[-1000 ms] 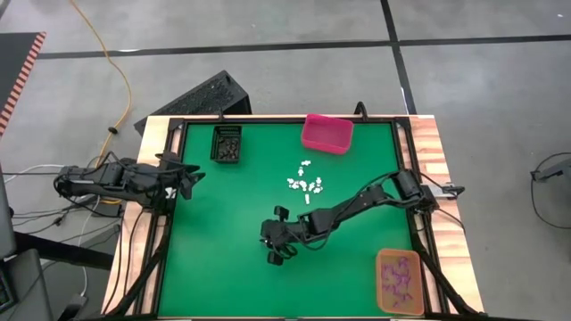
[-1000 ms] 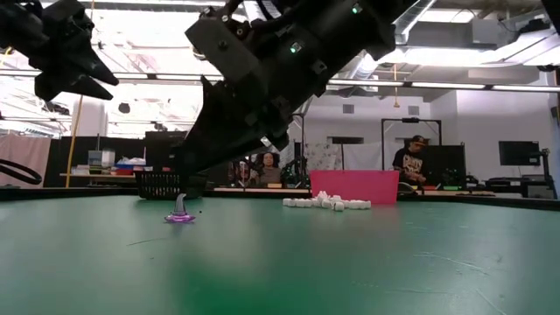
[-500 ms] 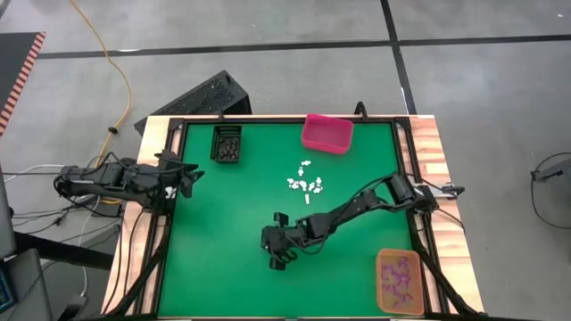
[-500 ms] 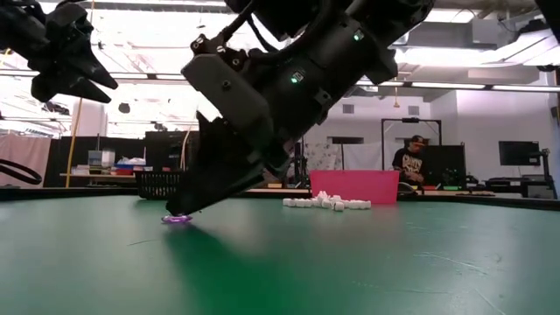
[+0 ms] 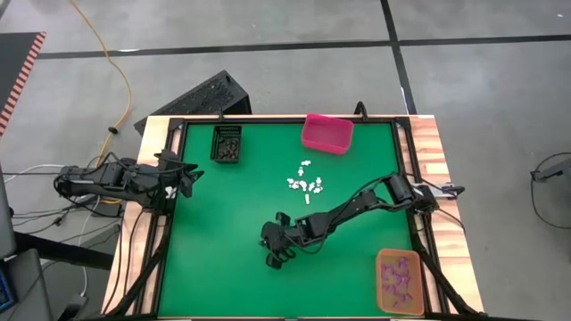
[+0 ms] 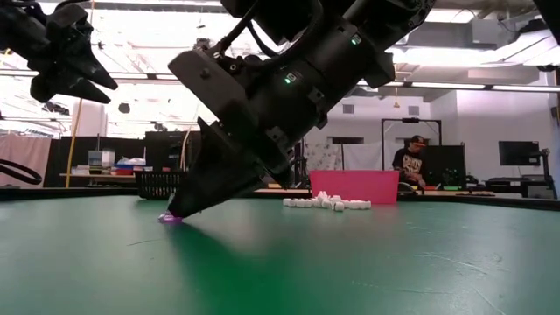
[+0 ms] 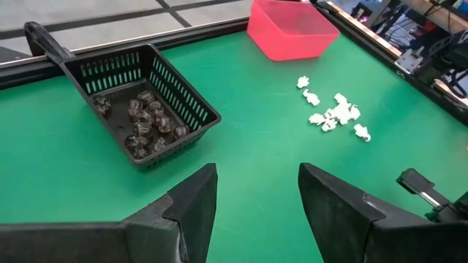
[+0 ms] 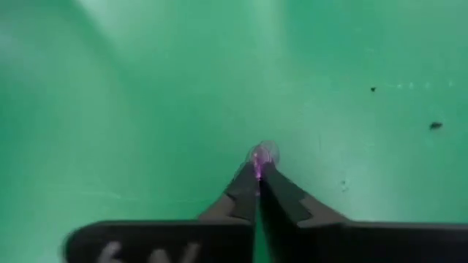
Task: Sort Halloween decoration
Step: Put the pink witch hat toy into the orange bin
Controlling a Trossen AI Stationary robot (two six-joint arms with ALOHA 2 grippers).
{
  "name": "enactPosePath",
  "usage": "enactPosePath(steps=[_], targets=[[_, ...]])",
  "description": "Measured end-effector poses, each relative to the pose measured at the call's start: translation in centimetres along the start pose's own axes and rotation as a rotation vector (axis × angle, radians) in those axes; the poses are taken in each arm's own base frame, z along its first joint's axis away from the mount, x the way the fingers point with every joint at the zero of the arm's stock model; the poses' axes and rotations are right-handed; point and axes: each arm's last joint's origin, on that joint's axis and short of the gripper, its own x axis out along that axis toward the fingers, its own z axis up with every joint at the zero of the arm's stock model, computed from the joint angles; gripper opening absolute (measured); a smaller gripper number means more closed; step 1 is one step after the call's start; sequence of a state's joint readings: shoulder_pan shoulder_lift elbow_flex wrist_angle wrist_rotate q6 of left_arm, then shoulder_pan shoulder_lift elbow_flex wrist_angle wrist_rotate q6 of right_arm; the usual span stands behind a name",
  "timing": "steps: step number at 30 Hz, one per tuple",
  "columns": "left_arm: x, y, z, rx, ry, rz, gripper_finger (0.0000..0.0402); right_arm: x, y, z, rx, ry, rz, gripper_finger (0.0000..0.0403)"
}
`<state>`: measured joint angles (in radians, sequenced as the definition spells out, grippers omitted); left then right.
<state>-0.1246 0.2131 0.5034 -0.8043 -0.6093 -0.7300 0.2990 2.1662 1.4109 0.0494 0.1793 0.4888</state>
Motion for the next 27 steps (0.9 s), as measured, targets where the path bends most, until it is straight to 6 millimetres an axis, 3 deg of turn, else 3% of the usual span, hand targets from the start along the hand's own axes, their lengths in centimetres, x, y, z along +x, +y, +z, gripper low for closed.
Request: enactPosePath(steps=[2, 9, 15, 21, 24, 27], targets=[[0.0, 0.0, 0.0, -0.006, 0.001, 0.0, 0.0183, -0.1, 0.2, -0.1, 0.048, 0.002, 0.006, 0.0016], [0.0, 0.0, 0.0, -0.023, 0.001, -0.001, 0.0183, -1.7, 1.7, 0.0, 0.204, 0.032, 0.027, 0.0014], [0.0, 0.0, 0.0, -0.039, 0.013, -0.014, 0.0183, -6.0, 3.1, 0.1, 0.262, 0.161, -0.016, 0.0014], [0.0, -0.1, -0.1, -0.042, 0.02, -0.021, 0.0183, -12.4, 4.9, 0.4, 0.242, 0.238, -0.059, 0.0014], [0.0, -0.1, -0.1, -0.041, 0.021, -0.021, 0.0183, -13.7, 5.8, 0.9, 0.131, 0.14, -0.06, 0.0035], [0.0, -0.1, -0.1, -0.047, 0.02, -0.021, 0.0183, -12.9, 5.8, 1.3, 0.074, 0.035, -0.107, 0.0077]])
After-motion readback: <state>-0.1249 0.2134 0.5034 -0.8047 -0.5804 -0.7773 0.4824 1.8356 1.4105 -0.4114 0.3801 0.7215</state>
